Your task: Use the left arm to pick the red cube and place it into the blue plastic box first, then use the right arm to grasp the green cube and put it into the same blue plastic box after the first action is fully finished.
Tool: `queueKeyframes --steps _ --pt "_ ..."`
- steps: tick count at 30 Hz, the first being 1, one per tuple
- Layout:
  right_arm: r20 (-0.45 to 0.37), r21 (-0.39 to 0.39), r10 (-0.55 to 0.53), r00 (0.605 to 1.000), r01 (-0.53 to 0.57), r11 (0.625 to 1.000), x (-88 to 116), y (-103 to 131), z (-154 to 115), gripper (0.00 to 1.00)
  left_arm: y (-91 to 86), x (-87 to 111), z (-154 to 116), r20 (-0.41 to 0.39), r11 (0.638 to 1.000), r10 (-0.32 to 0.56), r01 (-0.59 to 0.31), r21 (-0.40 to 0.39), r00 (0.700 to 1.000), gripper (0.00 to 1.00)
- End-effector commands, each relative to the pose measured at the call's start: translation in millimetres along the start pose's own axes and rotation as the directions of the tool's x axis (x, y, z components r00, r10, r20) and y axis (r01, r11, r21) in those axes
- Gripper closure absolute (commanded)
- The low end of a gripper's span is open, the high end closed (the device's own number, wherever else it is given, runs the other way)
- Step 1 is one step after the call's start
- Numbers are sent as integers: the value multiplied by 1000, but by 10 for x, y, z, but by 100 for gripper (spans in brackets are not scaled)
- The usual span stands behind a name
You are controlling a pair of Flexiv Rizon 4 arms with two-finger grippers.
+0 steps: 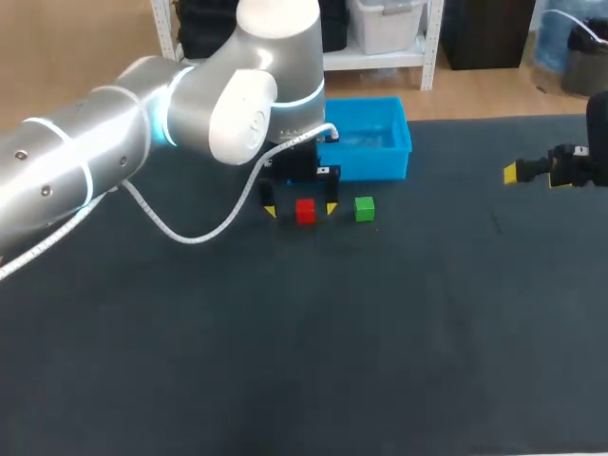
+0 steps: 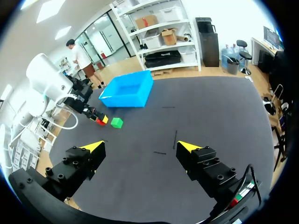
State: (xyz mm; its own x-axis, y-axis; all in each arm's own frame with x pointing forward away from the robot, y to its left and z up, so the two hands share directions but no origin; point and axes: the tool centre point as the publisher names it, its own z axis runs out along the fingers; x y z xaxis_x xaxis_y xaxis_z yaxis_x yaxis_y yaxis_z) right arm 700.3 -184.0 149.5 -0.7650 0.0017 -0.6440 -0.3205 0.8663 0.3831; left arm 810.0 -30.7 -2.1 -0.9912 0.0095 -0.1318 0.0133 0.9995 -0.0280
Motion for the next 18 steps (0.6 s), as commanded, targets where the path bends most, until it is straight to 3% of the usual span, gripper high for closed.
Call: queueKeyframes --steps 1,2,18 --pt "-1 -2 -1 1000 1 1000 0 -6 -4 0 -28 -40 6 4 1000 6 -6 -11 1000 82" --pt "-1 -2 -1 1000 1 1000 0 -6 -4 0 -34 -44 9 6 1000 7 -7 -12 1000 100" --pt "-1 -2 -1 1000 1 1000 0 -6 -4 0 -64 -42 77 6 1000 17 -17 -8 1000 100"
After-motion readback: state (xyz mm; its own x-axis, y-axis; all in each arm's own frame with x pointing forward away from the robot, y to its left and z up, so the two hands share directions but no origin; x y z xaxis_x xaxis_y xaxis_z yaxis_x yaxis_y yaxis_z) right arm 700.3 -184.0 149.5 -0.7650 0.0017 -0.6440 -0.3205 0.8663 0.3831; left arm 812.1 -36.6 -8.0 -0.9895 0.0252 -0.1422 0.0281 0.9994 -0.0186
